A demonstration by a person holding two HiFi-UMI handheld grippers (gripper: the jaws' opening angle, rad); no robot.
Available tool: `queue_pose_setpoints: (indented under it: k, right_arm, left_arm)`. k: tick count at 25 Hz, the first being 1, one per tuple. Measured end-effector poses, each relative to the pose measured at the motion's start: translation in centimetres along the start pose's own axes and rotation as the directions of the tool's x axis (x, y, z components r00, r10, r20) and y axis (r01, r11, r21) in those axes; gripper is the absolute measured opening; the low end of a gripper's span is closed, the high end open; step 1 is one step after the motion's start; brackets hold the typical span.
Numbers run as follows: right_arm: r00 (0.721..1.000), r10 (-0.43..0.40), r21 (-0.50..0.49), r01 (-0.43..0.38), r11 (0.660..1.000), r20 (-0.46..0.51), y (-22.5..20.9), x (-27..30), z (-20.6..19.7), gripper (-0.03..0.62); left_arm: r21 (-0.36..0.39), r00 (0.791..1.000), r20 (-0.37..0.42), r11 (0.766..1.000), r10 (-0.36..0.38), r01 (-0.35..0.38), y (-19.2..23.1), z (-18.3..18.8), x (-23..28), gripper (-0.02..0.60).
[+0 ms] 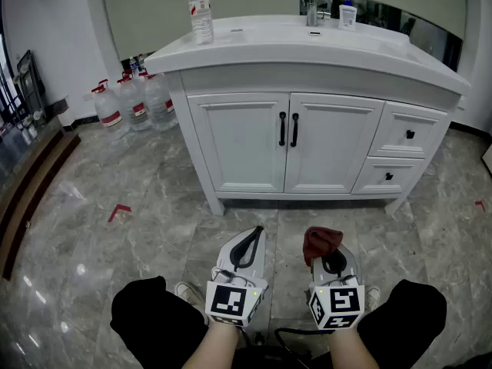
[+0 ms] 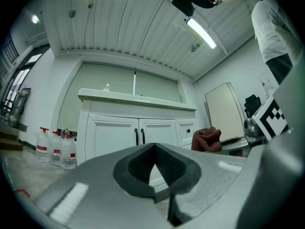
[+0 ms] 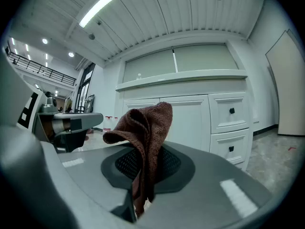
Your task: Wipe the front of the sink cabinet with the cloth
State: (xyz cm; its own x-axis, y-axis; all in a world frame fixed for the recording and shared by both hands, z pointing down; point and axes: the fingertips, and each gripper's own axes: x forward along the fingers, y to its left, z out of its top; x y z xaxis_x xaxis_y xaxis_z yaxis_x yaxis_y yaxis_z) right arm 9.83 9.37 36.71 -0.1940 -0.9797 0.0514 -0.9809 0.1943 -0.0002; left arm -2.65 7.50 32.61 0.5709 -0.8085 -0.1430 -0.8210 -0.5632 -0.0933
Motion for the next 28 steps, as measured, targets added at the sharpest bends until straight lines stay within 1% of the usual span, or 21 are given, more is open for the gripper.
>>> queue_pose_setpoints:
  k: [9, 16, 18, 20, 23, 26, 28]
  right_arm:
    - [1.0, 0.009, 0.008, -0.009, 1.0, 0.001, 0.2, 0.1, 0.0, 0.077]
    - [1.0, 0.003, 0.057, -0.003, 0.998, -0.002, 0.1, 0.6, 0.4, 0.077]
    - [1.0, 0.006, 0.065, -0.006, 0.998, 0.003, 0.3, 1.1, 0.8, 0.077]
    - [1.0, 0.01, 0.099, -0.01, 0.995, 0.004, 0.4, 2.1, 0.7, 0.077]
    - [1.0, 0.027, 0.169, -0.024, 0.985, -0.013, 0.9, 4.6, -0.1, 0.077]
    - [0.998, 0.046, 0.16, -0.04, 0.986, -0.038, 1.8, 8.2, -1.2, 0.077]
    - [0.997, 0.056, 0.137, -0.049, 0.989, -0.048, 2.2, 10.5, -1.7, 0.077]
  left_arm:
    - [0.0, 1.0, 0.007, 1.0, -0.004, 0.004, -0.2, 0.2, 0.2, 0.0]
    - [-0.007, 1.0, 0.011, 1.0, 0.012, -0.012, 0.6, 0.7, 0.3, 0.0]
    - [0.013, 0.999, 0.017, 1.0, 0.028, -0.028, 1.5, 0.9, 0.3, 0.0]
    - [0.029, 0.999, 0.016, 0.998, 0.051, -0.052, 2.9, 0.7, 0.4, 0.0]
    - [0.007, 0.996, 0.003, 0.996, 0.086, -0.086, 5.7, 0.3, 1.2, 0.0]
    - [-0.026, 0.995, 0.019, 0.995, 0.094, -0.094, 8.5, 0.3, 2.9, 0.0]
    - [-0.025, 0.995, 0.028, 0.995, 0.099, -0.098, 10.2, 0.4, 4.1, 0.0]
